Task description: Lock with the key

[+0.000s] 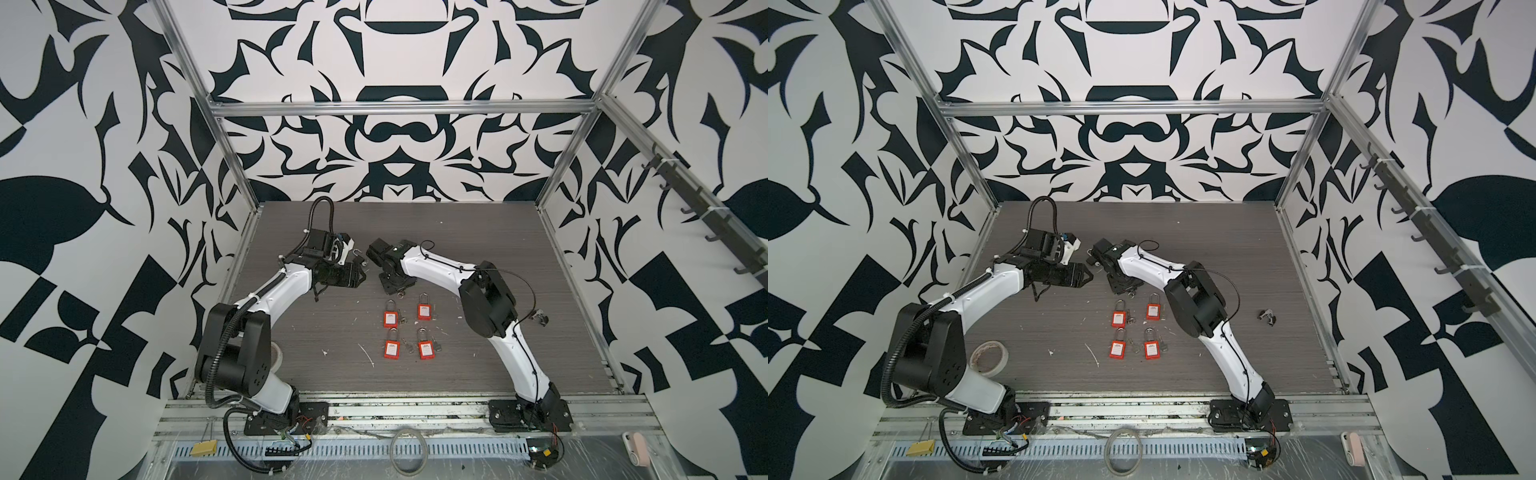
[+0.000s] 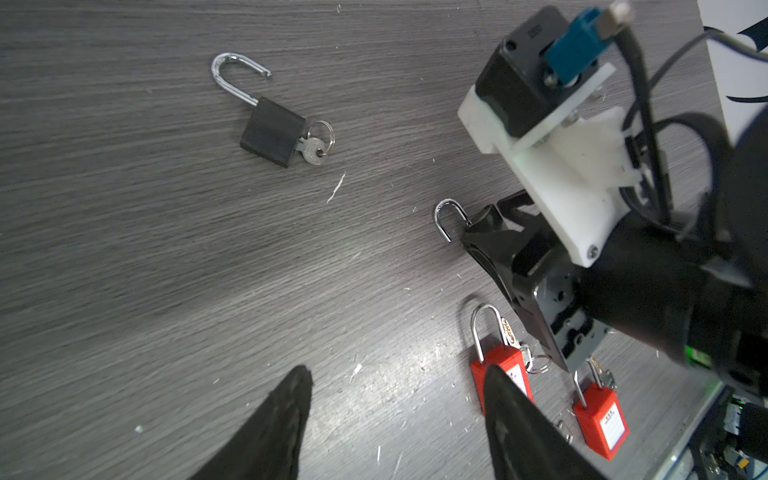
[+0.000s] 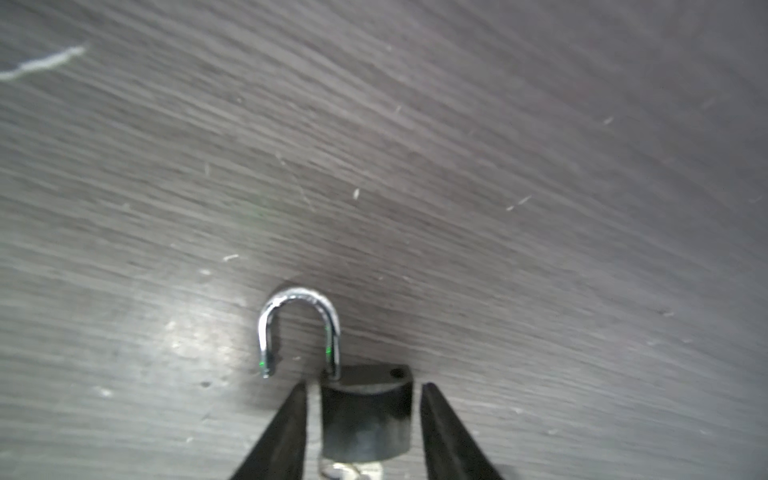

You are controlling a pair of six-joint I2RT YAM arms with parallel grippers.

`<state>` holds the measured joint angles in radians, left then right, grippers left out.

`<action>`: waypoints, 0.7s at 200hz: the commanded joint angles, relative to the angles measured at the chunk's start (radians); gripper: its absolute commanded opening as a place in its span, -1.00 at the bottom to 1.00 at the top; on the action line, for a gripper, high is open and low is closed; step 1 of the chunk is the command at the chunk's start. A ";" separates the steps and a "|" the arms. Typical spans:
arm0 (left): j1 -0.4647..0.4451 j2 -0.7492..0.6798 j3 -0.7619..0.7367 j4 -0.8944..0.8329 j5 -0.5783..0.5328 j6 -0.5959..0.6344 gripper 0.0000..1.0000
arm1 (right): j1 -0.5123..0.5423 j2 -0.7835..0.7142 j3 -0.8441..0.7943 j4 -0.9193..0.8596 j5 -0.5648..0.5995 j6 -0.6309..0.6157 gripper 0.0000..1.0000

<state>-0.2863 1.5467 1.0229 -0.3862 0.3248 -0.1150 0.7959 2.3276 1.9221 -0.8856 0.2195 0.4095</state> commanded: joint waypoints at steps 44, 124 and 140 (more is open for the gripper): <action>-0.002 -0.004 0.035 -0.003 0.025 0.001 0.37 | -0.016 -0.071 -0.046 -0.017 -0.088 -0.045 -0.21; -0.002 -0.078 0.005 0.088 0.192 0.193 0.36 | -0.023 -0.248 -0.124 0.077 0.015 -0.338 -0.30; -0.002 -0.104 -0.011 0.150 0.245 0.258 0.37 | -0.037 -0.321 -0.178 0.130 -0.006 -0.426 -0.32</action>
<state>-0.2863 1.5036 1.0294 -0.3382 0.4561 0.0162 0.7742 2.1551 1.7897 -0.8268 0.1822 0.1596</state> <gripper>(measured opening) 0.683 0.355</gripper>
